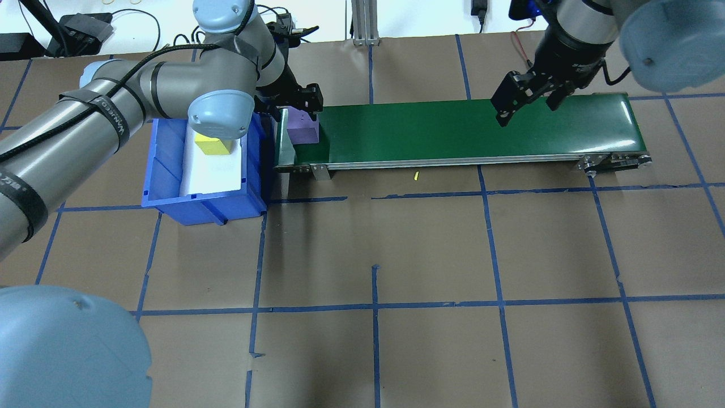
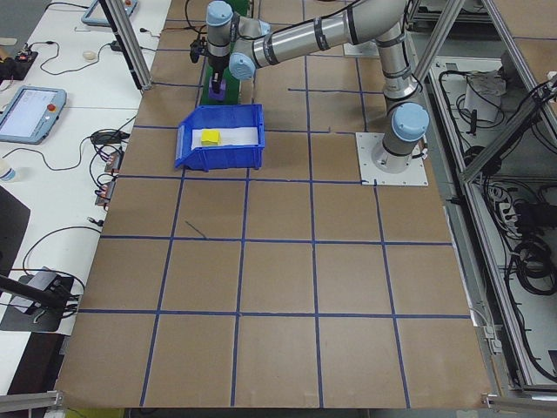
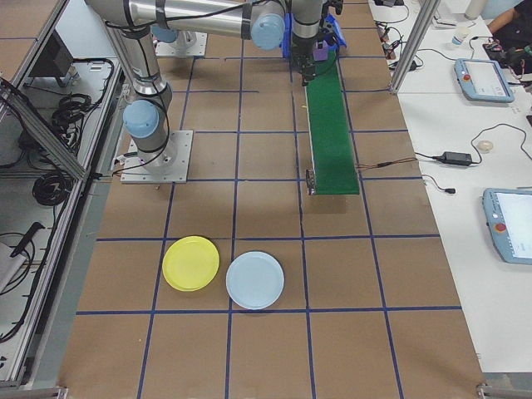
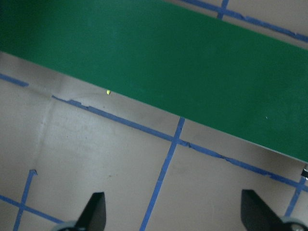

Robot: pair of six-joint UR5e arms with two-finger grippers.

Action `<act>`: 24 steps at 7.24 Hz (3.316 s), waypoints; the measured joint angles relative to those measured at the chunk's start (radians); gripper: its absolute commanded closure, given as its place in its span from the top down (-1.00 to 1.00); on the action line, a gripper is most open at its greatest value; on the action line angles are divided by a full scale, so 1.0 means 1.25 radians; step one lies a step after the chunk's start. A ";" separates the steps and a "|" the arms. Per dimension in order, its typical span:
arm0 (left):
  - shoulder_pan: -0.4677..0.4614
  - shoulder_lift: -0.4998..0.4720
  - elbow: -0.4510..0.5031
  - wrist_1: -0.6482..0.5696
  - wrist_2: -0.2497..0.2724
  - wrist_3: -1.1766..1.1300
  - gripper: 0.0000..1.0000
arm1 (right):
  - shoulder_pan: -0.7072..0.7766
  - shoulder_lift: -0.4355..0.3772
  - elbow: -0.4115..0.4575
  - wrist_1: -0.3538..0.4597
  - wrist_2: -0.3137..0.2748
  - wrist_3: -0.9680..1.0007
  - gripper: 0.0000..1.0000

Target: Move block left to right into plate

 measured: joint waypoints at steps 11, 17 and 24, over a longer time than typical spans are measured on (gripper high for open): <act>0.226 -0.047 0.010 -0.086 0.019 0.261 0.74 | 0.000 0.165 -0.038 -0.136 0.047 0.103 1.00; 0.227 -0.040 0.028 -0.071 0.020 0.166 -0.69 | 0.001 0.194 -0.013 -0.166 0.126 0.232 0.93; 0.074 0.082 0.056 -0.184 0.009 0.055 -0.68 | 0.001 0.253 -0.087 -0.192 0.130 0.304 0.99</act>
